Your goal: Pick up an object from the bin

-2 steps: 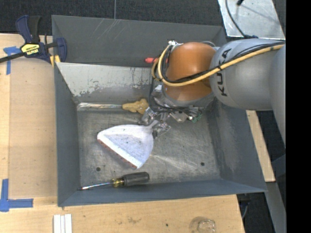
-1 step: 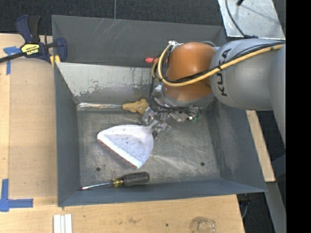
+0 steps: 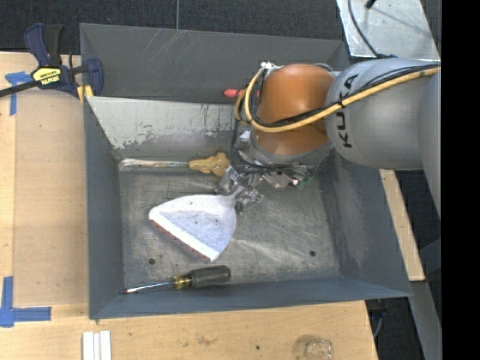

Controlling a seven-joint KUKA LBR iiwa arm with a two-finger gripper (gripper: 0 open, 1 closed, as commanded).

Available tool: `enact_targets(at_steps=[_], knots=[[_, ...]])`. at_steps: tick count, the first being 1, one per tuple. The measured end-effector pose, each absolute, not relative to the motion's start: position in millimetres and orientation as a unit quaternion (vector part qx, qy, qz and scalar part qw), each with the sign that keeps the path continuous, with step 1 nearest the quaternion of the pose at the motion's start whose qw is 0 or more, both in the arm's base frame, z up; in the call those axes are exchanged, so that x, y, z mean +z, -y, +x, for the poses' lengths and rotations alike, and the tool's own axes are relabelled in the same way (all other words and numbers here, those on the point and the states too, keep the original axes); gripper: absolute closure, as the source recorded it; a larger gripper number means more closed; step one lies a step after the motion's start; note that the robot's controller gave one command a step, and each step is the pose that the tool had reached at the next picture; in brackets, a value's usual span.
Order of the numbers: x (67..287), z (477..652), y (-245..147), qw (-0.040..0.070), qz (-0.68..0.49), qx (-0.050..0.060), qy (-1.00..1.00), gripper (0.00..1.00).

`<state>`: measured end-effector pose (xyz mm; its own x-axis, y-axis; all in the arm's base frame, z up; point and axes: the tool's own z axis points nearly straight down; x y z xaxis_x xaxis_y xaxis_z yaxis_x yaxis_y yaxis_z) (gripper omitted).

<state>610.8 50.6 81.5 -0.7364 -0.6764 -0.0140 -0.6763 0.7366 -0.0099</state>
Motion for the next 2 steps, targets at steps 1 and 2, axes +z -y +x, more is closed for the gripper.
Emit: enact_targets(at_steps=[1,2], knots=[[96,609.2,-51,0.003,-0.363,0.0,-0.932,1.0],[110,609.6,-51,0.002,-0.363,0.0,-0.932,1.0]])
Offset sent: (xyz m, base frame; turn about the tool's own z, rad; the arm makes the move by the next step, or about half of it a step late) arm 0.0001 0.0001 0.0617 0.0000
